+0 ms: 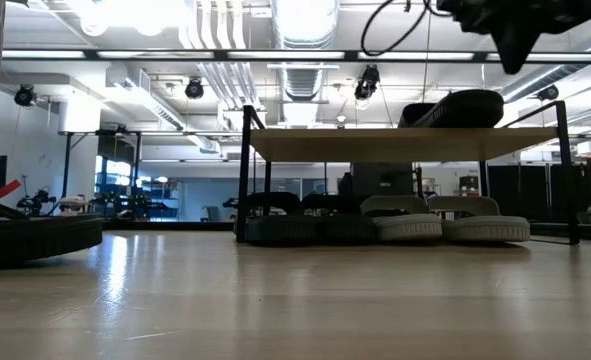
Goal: Pick and place slides into the shelf
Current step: Put the black slipper on the shelf
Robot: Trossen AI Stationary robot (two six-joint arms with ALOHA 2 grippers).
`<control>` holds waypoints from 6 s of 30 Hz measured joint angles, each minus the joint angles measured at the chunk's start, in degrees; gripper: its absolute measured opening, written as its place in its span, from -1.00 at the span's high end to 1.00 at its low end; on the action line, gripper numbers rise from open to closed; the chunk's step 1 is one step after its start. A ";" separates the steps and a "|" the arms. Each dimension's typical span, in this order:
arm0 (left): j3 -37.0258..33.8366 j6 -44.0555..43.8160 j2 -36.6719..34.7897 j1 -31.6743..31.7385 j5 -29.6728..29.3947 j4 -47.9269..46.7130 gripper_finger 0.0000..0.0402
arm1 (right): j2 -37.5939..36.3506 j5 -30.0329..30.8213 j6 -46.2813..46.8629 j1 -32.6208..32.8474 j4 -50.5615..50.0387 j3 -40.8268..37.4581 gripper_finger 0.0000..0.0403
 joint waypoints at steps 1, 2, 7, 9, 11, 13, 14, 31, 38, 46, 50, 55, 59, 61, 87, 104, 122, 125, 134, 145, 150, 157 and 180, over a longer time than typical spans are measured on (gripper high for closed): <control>0.00 0.02 0.00 0.00 0.00 0.01 0.75 | 0.54 -0.01 2.05 2.23 0.12 0.00 0.96; 0.00 0.02 0.00 0.01 0.00 0.01 0.75 | 1.39 0.03 3.66 4.17 0.27 0.00 0.96; 0.00 0.10 0.00 0.01 0.00 -0.03 0.75 | 4.40 -0.83 7.74 8.57 2.81 -0.04 0.96; 0.00 0.11 0.00 0.01 0.00 -0.05 0.75 | 5.67 -1.04 7.93 9.07 4.74 -0.04 0.96; 0.00 0.11 0.00 0.01 0.00 -0.07 0.75 | 6.95 -1.02 7.33 9.10 5.66 -0.04 0.96; 0.00 0.11 0.00 0.01 0.00 -0.09 0.75 | 8.06 -0.88 6.67 9.06 5.81 -0.04 0.96; 0.00 0.11 0.00 0.01 0.00 -0.14 0.75 | 8.73 -0.63 6.46 9.06 5.94 -0.04 0.96; 0.02 0.10 0.00 0.01 0.00 -0.66 0.75 | 11.06 8.06 5.09 7.84 7.69 0.55 0.96; 0.02 -0.04 0.00 0.01 0.00 -0.83 0.75 | 10.63 6.43 4.61 9.29 7.88 1.27 0.96; 0.38 0.00 -0.09 0.49 10.33 -0.83 0.75 | 9.99 10.19 12.72 17.05 0.92 6.40 0.96; 2.56 -5.44 0.53 3.79 13.40 -2.31 0.75 | 9.57 10.57 16.36 19.97 -0.69 7.40 0.96; 10.66 -18.61 2.75 9.85 15.14 -19.16 0.82 | 9.33 10.61 20.02 22.32 -0.50 7.39 0.96; 15.93 -23.54 5.16 11.77 26.58 -29.48 0.98 | 9.42 9.91 19.33 24.00 10.34 6.67 0.96; 16.86 -25.54 5.94 11.82 31.87 -33.04 0.99 | 9.47 9.70 16.66 24.14 19.44 5.57 0.96; 16.22 10.03 22.99 -2.90 72.52 -57.33 1.00 | 13.48 14.15 -5.61 21.48 58.30 -0.79 0.35; 15.60 53.73 41.28 20.62 82.66 -56.09 1.00 | 12.15 14.03 -7.08 21.93 58.18 0.61 0.17; 3.51 51.70 40.19 21.60 72.86 -49.35 0.51 | 12.15 13.98 -9.87 22.17 58.06 0.57 0.16; 4.56 51.99 39.39 21.41 75.04 -49.55 0.36 | 12.15 13.98 -10.82 22.17 57.99 0.56 0.16; 3.74 52.57 39.26 21.05 81.11 -48.80 0.29 | 12.17 13.78 -11.00 22.19 54.71 0.54 0.15; 0.33 53.77 39.28 21.02 82.00 -46.17 0.29 | 12.18 13.74 -10.97 22.55 53.40 0.52 0.15; -2.16 53.75 38.49 21.04 83.86 -45.22 0.29 | 12.18 13.76 -10.96 22.54 53.06 0.52 0.15; -3.37 53.57 38.45 21.04 84.82 -44.21 0.29 | 12.18 13.94 -10.92 22.54 51.99 0.52 0.15; -5.50 47.41 37.32 21.43 85.32 -46.71 0.99 | 12.18 14.02 -10.95 22.39 51.67 0.52 0.15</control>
